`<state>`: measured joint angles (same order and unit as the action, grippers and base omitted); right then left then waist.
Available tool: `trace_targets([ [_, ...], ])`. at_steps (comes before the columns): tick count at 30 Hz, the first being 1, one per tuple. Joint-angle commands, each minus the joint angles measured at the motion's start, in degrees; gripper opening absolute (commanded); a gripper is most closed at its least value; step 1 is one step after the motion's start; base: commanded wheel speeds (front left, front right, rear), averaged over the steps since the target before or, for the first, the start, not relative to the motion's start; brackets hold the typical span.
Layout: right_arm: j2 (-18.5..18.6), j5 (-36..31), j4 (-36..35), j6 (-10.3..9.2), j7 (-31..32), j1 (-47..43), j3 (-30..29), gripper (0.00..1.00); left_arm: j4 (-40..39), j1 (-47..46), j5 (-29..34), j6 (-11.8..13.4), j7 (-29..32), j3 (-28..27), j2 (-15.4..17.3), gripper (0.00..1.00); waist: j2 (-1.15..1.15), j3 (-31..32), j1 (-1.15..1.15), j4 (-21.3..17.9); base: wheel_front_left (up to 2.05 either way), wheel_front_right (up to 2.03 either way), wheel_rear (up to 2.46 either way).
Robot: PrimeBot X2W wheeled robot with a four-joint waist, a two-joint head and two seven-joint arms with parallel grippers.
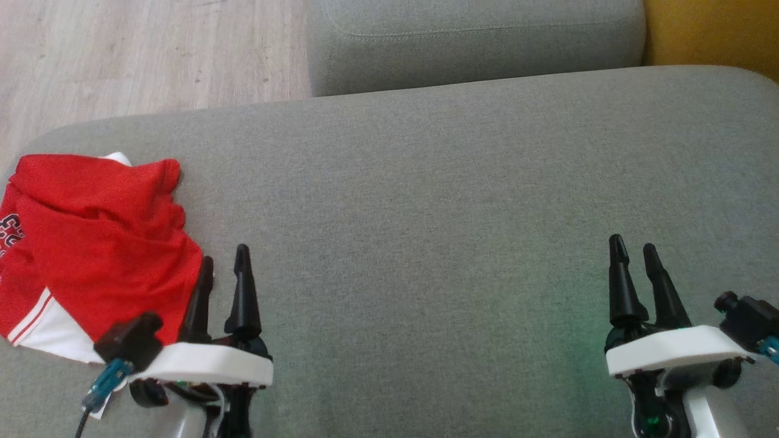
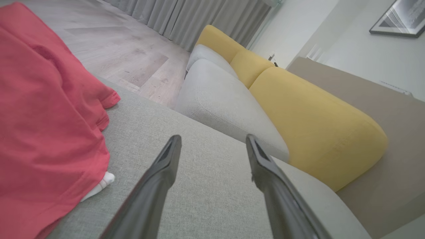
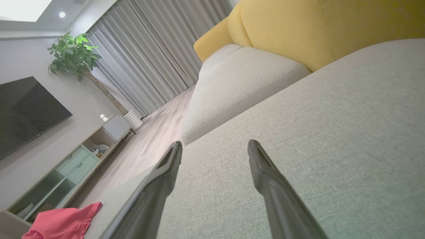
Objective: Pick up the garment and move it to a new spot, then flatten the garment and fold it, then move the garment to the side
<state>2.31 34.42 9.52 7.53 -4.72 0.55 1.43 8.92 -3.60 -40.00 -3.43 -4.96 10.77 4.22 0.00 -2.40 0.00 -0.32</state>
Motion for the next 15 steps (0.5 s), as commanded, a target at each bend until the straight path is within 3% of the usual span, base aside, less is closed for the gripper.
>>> trace_targets([
  [1, 0.4, -2.9, -2.4, -0.02, -1.0, 2.7, 1.2, 1.0, -1.7, -3.2, 2.8, 0.8, -0.8, 0.3, 1.4, 1.0, 0.0, -0.1, 0.0, 0.0, 0.0, 0.0, 0.0],
  [15, 0.4, -15.1, -3.6, -0.03, -3.4, 3.1, 2.7, 1.0, -0.6, -6.0, 13.9, 6.7, -3.2, 8.0, 5.2, 1.0, 0.0, -0.4, 0.0, -0.2, 0.0, 0.0, 0.0],
])
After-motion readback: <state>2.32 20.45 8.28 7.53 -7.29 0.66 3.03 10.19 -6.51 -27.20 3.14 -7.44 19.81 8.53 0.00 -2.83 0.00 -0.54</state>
